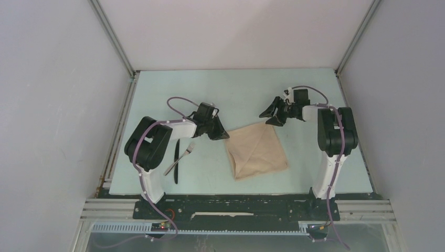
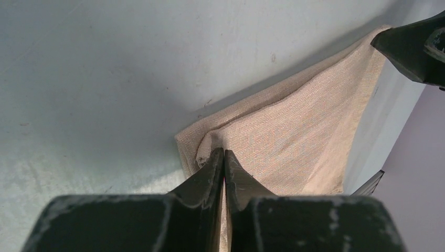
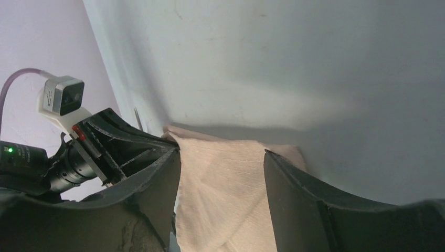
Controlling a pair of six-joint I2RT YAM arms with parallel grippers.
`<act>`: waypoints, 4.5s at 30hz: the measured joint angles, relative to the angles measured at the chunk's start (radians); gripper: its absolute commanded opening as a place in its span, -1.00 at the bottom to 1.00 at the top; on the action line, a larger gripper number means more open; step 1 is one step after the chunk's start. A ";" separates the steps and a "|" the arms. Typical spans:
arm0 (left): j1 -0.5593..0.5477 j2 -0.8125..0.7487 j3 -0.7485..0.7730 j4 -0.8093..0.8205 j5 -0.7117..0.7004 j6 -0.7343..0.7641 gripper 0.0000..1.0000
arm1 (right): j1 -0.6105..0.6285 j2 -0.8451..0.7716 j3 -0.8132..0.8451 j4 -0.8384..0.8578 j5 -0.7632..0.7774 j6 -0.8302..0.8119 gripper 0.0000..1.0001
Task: Fold the napkin into a case and place the utensils inside
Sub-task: Smooth out the top corner of the smaller rectangle-folded napkin at the center of the board.
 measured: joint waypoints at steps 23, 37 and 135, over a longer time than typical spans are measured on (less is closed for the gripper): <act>0.011 0.039 0.036 0.001 0.053 -0.002 -0.99 | 0.323 -0.451 -0.373 0.264 0.008 0.201 0.43; 0.014 0.039 0.035 0.001 0.052 -0.008 -1.00 | 0.406 -0.284 -0.563 0.626 -0.029 0.424 0.41; 0.055 -0.085 0.022 -0.153 -0.035 0.037 0.03 | 0.756 -0.626 -0.490 -0.173 0.469 0.072 0.38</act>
